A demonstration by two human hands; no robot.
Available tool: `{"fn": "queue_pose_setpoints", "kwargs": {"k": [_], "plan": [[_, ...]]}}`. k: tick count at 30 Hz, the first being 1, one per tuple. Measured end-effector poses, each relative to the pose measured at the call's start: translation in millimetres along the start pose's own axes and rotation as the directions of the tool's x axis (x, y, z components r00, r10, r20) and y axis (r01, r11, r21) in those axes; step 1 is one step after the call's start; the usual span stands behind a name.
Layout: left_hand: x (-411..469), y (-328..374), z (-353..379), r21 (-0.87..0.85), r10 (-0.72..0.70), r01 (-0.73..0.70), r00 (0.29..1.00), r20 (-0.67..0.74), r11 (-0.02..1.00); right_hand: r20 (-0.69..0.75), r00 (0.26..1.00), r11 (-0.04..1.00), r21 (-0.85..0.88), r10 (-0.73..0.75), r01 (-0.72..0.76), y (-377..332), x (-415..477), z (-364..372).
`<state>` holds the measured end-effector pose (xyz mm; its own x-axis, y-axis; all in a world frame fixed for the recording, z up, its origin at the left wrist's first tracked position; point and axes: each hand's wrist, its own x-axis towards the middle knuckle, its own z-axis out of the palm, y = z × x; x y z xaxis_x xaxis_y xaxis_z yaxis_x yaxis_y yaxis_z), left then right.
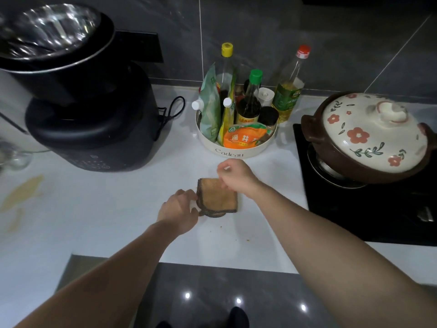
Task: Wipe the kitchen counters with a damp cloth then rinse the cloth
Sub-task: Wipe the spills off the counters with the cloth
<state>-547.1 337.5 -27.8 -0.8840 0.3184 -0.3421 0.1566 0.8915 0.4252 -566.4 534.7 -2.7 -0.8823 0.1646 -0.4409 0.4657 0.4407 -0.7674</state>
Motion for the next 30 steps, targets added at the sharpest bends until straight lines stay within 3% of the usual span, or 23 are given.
{"fn": "queue_pose_setpoints", "kwargs": {"k": [1,3,6,8,12,16,18,22,24,26,30], "plan": [[-2,-5,0,0.056,-0.003,0.003,1.000,-0.005,0.998,-0.054,0.993,0.968,-0.236,-0.102,0.086,11,-2,4],[-6,-15,2,0.173,-0.033,0.030,0.999,0.017,0.985,0.037,0.936,0.778,-0.546,-0.350,0.312,39,-7,17],[-12,-23,4,0.232,-0.047,0.021,0.993,0.104,0.972,0.256,0.856,0.615,-0.607,-0.448,0.504,65,-12,42],[-13,-26,5,0.212,-0.032,0.006,0.993,0.118,0.977,0.251,0.871,0.595,-0.648,-0.422,0.476,72,-14,53],[-12,-26,4,0.173,-0.028,0.009,0.993,0.112,0.985,0.096,0.920,0.639,-0.692,-0.380,0.336,98,-9,34],[-10,-25,7,0.151,-0.035,0.020,0.994,0.103,0.988,-0.140,0.979,0.713,-0.701,-0.148,0.008,136,-15,-33],[-10,-26,8,0.150,-0.035,0.020,0.995,0.095,0.989,-0.178,0.980,0.714,-0.697,-0.092,-0.059,147,-40,-42],[-11,-26,9,0.161,-0.024,0.008,0.995,0.095,0.987,-0.138,0.969,0.663,-0.748,-0.205,0.034,144,-86,-21],[-13,-27,8,0.165,-0.019,0.004,0.996,0.092,0.986,-0.190,0.957,0.704,-0.710,-0.219,0.020,137,-78,-23],[-14,-26,8,0.169,-0.012,-0.004,0.995,0.097,0.986,-0.153,0.967,0.731,-0.681,-0.202,0.045,142,-67,-24],[-19,-30,7,0.170,0.038,-0.056,0.993,0.112,0.984,-0.063,0.970,0.627,-0.772,-0.236,0.103,181,-86,-31]]}}
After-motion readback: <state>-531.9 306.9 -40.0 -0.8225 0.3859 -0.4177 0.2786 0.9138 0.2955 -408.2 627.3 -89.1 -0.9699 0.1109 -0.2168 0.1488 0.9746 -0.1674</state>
